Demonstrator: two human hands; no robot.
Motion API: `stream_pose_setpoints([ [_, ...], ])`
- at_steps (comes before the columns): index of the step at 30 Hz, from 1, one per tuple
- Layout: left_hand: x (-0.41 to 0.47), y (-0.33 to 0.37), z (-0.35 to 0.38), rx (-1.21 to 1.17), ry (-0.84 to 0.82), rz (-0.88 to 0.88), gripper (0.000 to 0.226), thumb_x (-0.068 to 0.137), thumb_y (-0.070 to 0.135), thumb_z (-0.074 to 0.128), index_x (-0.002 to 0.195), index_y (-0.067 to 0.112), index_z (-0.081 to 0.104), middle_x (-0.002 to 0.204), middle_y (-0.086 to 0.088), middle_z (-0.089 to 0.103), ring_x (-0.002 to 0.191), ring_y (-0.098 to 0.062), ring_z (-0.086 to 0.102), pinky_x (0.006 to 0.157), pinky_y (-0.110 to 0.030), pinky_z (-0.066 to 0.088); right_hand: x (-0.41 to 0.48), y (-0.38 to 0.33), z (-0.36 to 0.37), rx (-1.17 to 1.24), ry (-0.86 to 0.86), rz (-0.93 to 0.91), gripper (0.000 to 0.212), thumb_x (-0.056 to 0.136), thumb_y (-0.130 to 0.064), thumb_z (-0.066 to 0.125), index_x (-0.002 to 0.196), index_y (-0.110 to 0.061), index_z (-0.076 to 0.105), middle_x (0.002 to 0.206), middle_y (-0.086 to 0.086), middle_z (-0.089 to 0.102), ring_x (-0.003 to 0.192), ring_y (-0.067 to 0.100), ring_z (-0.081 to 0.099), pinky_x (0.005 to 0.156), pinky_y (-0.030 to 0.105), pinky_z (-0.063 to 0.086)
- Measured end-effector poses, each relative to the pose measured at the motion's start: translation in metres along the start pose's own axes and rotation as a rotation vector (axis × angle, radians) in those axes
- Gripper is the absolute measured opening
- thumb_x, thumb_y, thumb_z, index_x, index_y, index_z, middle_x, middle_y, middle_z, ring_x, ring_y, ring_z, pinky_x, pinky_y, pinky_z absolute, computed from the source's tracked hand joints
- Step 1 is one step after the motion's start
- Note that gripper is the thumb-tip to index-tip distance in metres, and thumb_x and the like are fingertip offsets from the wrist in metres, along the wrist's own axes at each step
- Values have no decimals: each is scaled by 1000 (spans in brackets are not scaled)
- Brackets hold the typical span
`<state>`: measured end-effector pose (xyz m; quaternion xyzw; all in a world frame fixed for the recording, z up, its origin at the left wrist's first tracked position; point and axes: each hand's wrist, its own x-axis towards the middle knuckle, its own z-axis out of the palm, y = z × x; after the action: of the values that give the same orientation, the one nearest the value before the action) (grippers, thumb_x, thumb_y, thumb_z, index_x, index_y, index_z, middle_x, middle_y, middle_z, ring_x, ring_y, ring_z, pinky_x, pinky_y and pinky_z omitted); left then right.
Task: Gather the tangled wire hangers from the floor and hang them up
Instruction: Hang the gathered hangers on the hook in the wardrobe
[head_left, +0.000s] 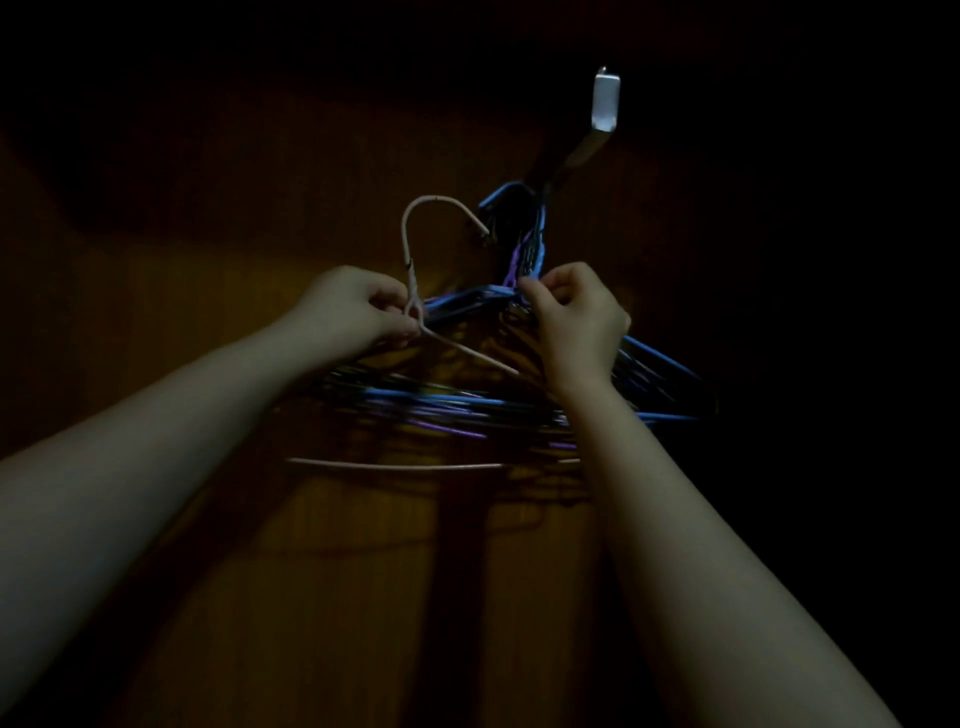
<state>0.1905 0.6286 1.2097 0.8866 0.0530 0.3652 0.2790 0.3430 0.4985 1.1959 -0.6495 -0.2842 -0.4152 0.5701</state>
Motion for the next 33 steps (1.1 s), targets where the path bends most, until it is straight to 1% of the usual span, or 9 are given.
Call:
stream_pose_setpoints([
  [6, -19, 0, 6, -40, 4, 32, 15, 89, 7, 58, 88, 20, 64, 76, 9, 58, 68, 2, 53, 65, -13, 39, -20, -9, -18, -132, 31, -38, 19, 85, -45, 63, 82, -26, 59, 82, -15, 53, 101, 14, 53, 92, 35, 28],
  [9, -40, 1, 13, -24, 29, 63, 11, 87, 6, 60, 89, 15, 66, 68, 7, 58, 55, 8, 54, 55, -2, 36, -52, -16, -41, -70, 91, 22, 16, 87, -41, 61, 82, -29, 51, 87, -15, 52, 106, 13, 48, 97, 35, 25],
  [13, -70, -3, 32, -30, 20, 35, 9, 84, 9, 64, 89, 14, 69, 71, -4, 65, 72, -12, 62, 76, -26, 46, -119, -29, -57, 63, 129, 8, 16, 85, -39, 60, 85, -23, 58, 81, -13, 54, 90, 21, 57, 91, 44, 38],
  [15, -87, -8, 43, -58, 9, 3, 10, 84, 7, 63, 86, 15, 68, 62, 6, 63, 66, -4, 60, 71, -20, 45, -155, -34, -59, 123, 61, 20, 17, 84, -38, 60, 89, -21, 60, 75, -17, 53, 80, 22, 62, 79, 42, 46],
  [17, -110, -13, 56, -139, -16, -56, 13, 87, 2, 59, 90, 12, 67, 57, 12, 60, 53, 7, 56, 56, -5, 40, -187, -35, -59, 132, -106, 104, 20, 88, -37, 62, 101, -22, 60, 69, -21, 50, 74, 14, 61, 70, 29, 43],
  [20, -142, -22, 75, -297, -55, -181, 22, 92, -3, 48, 100, 10, 64, 75, 3, 61, 59, 4, 57, 52, -5, 43, -223, -32, -59, 81, -322, 202, 35, 88, -42, 59, 117, -23, 57, 71, -18, 52, 78, 9, 59, 68, 26, 43],
  [24, -173, -27, 83, -512, -100, -290, 27, 91, -10, 43, 109, -1, 61, 83, -4, 64, 77, -11, 60, 61, -9, 48, -245, -33, -63, 80, -373, 251, 37, 84, -45, 64, 110, -19, 62, 86, -7, 65, 91, 16, 62, 78, 34, 50],
  [29, -187, -18, 69, -598, -171, -307, 39, 88, -14, 42, 113, 13, 57, 89, 0, 65, 75, -3, 63, 68, -11, 50, -234, -36, -69, 97, -491, 338, 30, 79, -45, 70, 97, -24, 59, 74, -16, 56, 69, -2, 54, 56, 8, 39],
  [33, -187, -13, 56, -591, -168, -230, 42, 88, -11, 48, 118, 17, 53, 100, 6, 64, 87, 3, 62, 71, -13, 51, -221, -33, -75, 176, -472, 262, 13, 86, -29, 66, 92, -17, 65, 78, -7, 64, 75, 9, 61, 63, 18, 44],
])
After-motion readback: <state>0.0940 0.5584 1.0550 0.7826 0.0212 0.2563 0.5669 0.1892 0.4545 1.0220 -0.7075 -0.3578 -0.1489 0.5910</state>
